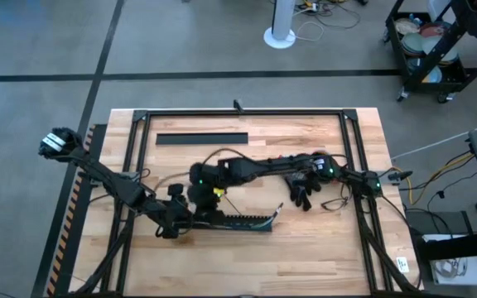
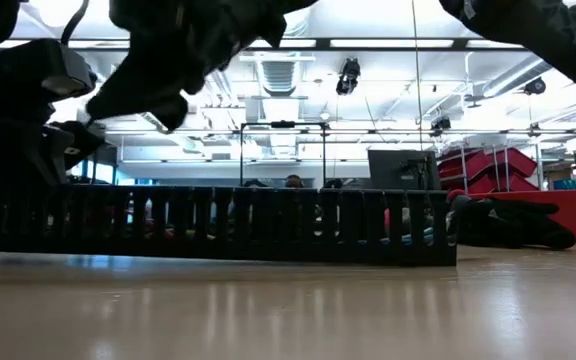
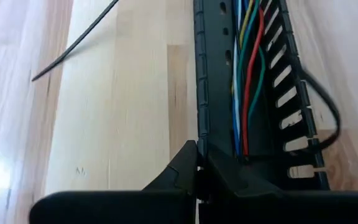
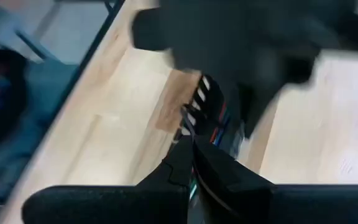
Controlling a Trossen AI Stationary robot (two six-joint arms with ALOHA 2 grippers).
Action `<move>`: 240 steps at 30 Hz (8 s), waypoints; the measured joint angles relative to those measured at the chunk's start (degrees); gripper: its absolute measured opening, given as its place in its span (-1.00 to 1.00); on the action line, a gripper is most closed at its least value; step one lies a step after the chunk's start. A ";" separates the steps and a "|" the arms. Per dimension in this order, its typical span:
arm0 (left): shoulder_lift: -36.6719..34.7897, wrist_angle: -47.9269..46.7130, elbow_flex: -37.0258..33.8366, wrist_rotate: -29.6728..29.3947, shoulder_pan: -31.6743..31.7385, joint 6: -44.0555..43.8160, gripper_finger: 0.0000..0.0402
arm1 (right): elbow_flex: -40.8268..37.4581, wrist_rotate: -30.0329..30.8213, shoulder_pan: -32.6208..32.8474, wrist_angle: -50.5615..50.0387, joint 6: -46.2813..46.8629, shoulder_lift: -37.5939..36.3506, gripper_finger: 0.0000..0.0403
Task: Ziptie cables
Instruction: Put the colored zip-tied cables into the black cable duct
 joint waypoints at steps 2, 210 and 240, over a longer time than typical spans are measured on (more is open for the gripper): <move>0.00 0.83 0.00 -0.61 0.00 1.27 -1.00 | -0.51 -4.48 -1.57 -0.64 4.94 0.13 -1.00; 0.50 23.97 -7.93 -7.35 -1.16 13.20 -1.00 | -2.71 -18.45 -5.20 -1.05 18.38 4.48 -1.00; 1.09 26.43 -8.02 -9.06 -1.16 16.24 -1.00 | -3.32 -18.86 -6.24 -1.26 30.66 5.27 -1.00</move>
